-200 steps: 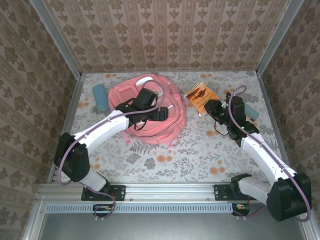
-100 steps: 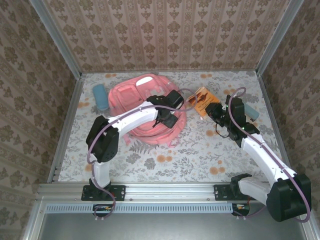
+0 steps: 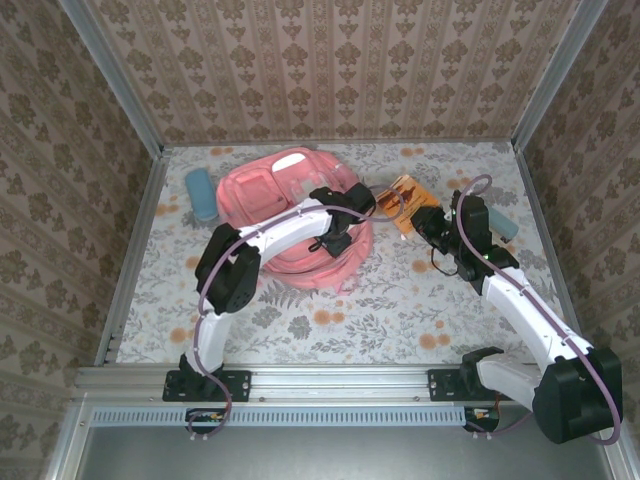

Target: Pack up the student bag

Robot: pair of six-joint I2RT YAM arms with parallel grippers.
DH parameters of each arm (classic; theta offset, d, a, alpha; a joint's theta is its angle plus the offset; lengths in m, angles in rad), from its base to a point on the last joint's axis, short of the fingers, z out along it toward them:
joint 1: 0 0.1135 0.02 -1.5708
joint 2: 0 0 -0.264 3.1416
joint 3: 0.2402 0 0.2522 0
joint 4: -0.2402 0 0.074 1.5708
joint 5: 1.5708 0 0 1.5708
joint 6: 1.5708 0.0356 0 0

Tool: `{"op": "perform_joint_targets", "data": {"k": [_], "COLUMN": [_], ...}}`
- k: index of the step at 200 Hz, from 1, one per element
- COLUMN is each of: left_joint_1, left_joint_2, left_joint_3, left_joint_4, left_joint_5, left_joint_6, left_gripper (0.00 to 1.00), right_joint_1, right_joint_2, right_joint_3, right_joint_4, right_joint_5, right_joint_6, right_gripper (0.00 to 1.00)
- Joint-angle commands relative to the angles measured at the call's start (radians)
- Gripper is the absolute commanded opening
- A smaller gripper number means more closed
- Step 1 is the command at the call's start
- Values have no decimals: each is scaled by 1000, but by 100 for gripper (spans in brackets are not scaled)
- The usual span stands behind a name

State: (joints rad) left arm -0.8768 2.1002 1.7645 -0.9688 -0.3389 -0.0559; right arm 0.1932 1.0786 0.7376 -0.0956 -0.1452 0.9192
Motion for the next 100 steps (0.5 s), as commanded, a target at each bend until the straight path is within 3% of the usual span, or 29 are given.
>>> {"op": "perform_joint_targets", "data": {"k": [1,47,100], "left_joint_1": [-8,-16,-31], "left_joint_2": [27,61,67], "left_joint_3": [53,101,127], "left_joint_4": [-76,-128,-132], "left_joint_5": [-71,-124,-173], "left_joint_6": [43,81,97], "left_gripper": [54,52,34], "right_joint_1": [-3,-3,-4], "right_joint_2": [-20,-28,-45], "right_joint_3": [1,3,4], "right_joint_4": [35,27,6], "right_joint_5": [-8,-2,11], "right_joint_6": [2,3,1], "right_gripper": [18,18,18]}}
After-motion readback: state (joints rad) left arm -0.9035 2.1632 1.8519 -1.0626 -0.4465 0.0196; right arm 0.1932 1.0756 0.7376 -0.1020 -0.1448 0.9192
